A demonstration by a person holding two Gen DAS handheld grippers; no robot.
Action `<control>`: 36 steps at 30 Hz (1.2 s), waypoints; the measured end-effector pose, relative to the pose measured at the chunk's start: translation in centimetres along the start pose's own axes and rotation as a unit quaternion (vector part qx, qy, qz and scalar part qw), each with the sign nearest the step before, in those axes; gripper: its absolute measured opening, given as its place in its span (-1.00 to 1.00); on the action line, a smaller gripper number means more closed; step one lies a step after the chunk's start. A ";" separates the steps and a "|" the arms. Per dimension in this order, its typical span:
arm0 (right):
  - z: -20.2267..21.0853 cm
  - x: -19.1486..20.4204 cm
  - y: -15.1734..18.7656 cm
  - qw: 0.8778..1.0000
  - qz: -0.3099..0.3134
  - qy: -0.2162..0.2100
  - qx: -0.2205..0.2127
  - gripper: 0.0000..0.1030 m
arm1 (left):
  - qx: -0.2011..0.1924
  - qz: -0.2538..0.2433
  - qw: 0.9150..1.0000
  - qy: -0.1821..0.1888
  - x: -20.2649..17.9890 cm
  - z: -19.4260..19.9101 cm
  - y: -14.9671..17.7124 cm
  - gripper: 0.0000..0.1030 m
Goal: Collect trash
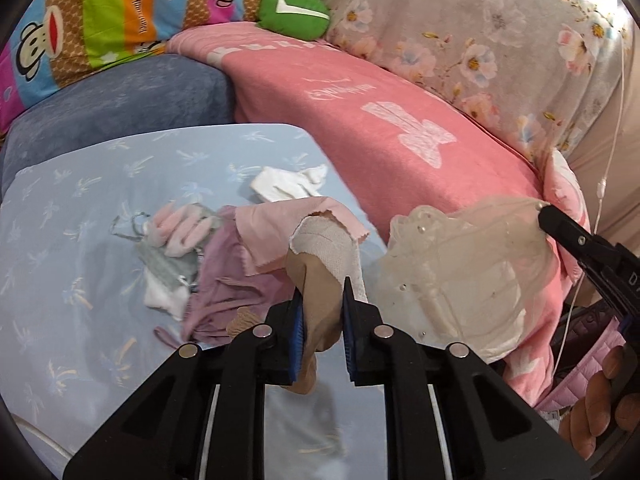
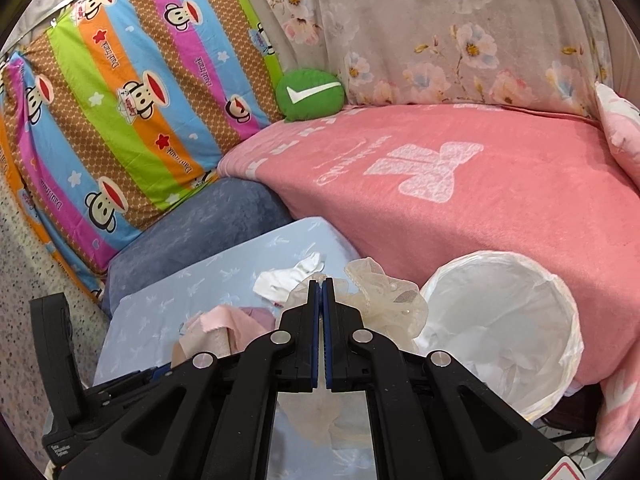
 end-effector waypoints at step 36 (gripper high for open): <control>3.8 -4.1 -1.3 0.998 -0.028 0.031 -0.036 -0.97 | 0.047 -0.069 0.996 0.040 -7.2 -1.3 4.2 -0.69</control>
Point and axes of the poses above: each gripper's, at about its wrist camera, not at the fingertips, and z roughly against the way its jaws point, x to its left, y to its underside, the point moved 5 cm from there along -z, roughly the way its jaws point, and after that the axes turned 1 degree about y, right-handed, at the moved point
